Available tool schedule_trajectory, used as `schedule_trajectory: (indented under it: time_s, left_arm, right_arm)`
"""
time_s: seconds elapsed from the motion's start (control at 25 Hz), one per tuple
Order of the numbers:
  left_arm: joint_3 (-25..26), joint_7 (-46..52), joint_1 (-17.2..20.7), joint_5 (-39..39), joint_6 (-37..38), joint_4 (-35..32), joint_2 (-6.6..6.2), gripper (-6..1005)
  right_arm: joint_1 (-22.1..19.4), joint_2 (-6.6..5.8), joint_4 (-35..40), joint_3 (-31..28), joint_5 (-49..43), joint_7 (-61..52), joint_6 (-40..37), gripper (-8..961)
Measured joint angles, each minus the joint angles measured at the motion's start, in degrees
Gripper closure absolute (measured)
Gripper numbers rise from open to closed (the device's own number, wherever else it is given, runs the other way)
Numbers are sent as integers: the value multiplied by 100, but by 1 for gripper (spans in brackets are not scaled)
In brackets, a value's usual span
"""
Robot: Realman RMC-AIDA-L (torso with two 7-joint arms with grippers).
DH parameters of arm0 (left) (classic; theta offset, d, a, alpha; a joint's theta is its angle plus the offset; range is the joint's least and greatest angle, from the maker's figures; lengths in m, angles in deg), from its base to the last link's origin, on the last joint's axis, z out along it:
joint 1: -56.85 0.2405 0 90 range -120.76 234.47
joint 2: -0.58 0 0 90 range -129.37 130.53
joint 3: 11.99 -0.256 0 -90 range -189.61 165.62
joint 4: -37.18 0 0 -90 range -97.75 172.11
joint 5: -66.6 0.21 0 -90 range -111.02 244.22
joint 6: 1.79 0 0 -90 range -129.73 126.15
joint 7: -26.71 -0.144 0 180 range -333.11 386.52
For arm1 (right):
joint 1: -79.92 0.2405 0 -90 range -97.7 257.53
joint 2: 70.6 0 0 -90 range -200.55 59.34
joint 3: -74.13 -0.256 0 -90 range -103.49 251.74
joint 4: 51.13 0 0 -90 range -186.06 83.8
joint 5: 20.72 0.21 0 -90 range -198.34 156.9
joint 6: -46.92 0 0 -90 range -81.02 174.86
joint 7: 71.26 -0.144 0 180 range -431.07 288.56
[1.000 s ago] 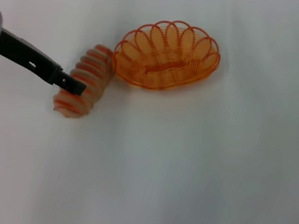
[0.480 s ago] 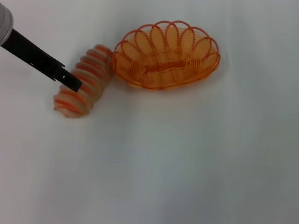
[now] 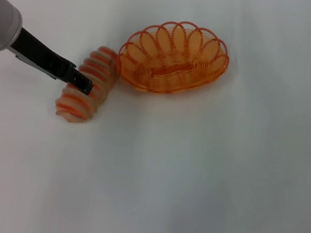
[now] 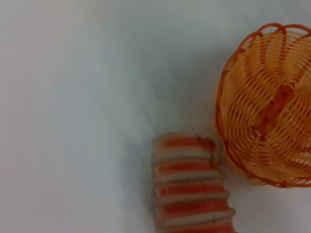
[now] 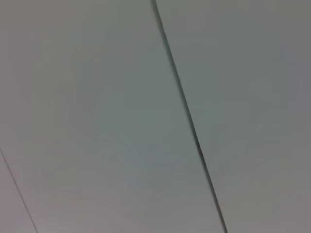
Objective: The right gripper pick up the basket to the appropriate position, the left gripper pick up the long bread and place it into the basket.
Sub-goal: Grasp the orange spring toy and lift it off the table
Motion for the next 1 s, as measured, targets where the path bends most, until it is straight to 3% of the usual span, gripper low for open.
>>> schedule_trajectory:
  time_s: [0.4,0.68,1.0]
  left_arm:
    - [-240,32,24,54,-259,164,0,171]
    - [-668,169,63,256,-527,234,9,173]
    - [-664,197,31,170,-539,308,34,182]
  right_arm:
    - [1,15,0,21,1,-42,17,111]
    - [8,17,1,55,1,-72,12,111]
    - [9,34,10,56,-6,-79,11,111]
